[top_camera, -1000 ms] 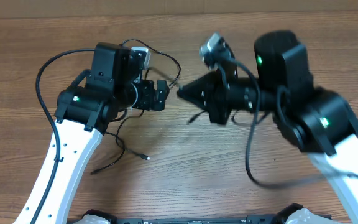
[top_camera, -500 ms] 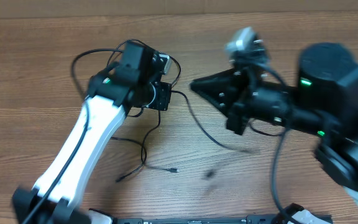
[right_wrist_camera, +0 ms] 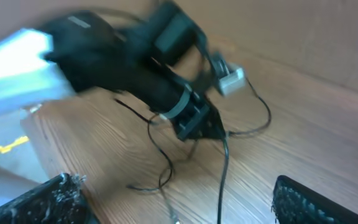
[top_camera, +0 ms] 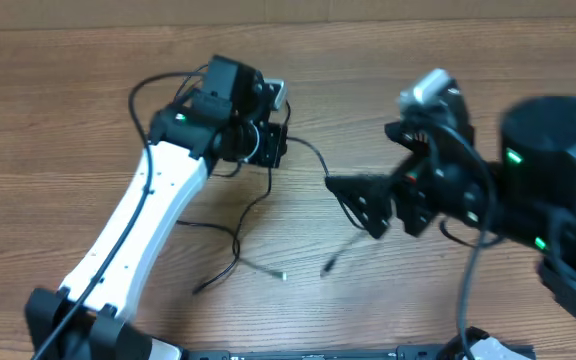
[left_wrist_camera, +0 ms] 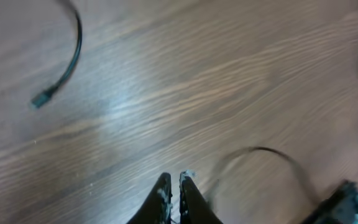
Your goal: Untangle cables
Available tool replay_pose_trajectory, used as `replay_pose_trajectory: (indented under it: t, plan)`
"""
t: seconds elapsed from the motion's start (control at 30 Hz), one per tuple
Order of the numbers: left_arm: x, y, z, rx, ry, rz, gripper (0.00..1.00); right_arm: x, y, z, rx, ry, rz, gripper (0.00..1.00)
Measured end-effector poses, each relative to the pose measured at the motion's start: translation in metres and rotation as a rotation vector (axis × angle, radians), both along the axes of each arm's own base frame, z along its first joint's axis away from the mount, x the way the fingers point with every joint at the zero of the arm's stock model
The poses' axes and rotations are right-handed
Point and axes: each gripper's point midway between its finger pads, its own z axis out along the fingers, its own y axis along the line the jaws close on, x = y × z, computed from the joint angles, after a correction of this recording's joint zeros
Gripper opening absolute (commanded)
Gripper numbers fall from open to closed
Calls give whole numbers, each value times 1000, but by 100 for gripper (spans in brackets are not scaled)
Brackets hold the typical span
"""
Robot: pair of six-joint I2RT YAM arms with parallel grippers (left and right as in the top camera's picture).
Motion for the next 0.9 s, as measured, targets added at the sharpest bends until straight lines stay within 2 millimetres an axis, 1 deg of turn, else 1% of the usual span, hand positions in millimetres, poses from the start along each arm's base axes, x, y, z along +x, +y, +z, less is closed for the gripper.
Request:
replay_pose_trajectory:
  t: [0.03, 0.13, 0.2, 0.3, 0.37, 0.4, 0.43, 0.5, 0.57, 0.67, 0.8, 0.9]
  plan:
    - [0, -1, 14, -12, -23, -4, 4, 4, 1, -3, -10, 6, -3, 100]
    - [-2, -1, 72, -53, -135, -17, 4, 14, 6, -13, -42, 18, -7, 100]
    - [-7, 2, 112, -79, -219, -21, 4, 17, 7, -14, -53, 9, -2, 100]
    - [-22, 10, 166, -115, -322, -21, 4, 21, 8, -14, -60, -8, 0, 100]
    - [-36, 15, 196, -134, -373, -28, 4, 25, 11, -11, -55, -26, 4, 100]
    - [-38, 15, 200, -137, -380, -30, 4, 25, 11, -11, -55, -26, 4, 100]
    - [-45, 16, 210, -145, -396, -35, 4, 27, 14, -11, -50, -30, 11, 100]
    - [-51, 17, 225, -158, -424, -42, 4, 29, 21, -9, -35, -36, 42, 100]
    - [-55, 18, 238, -172, -454, -44, 4, 28, 32, -9, -19, -39, 101, 100]
    - [-58, 19, 252, -187, -490, -47, 4, 28, 49, -9, 11, -38, 191, 100]
    - [-60, 20, 263, -196, -526, -43, 4, 29, 70, -11, 59, -22, 296, 100]
    - [-56, 26, 264, -172, -541, -15, 4, 32, 82, -20, 69, 9, 349, 100]
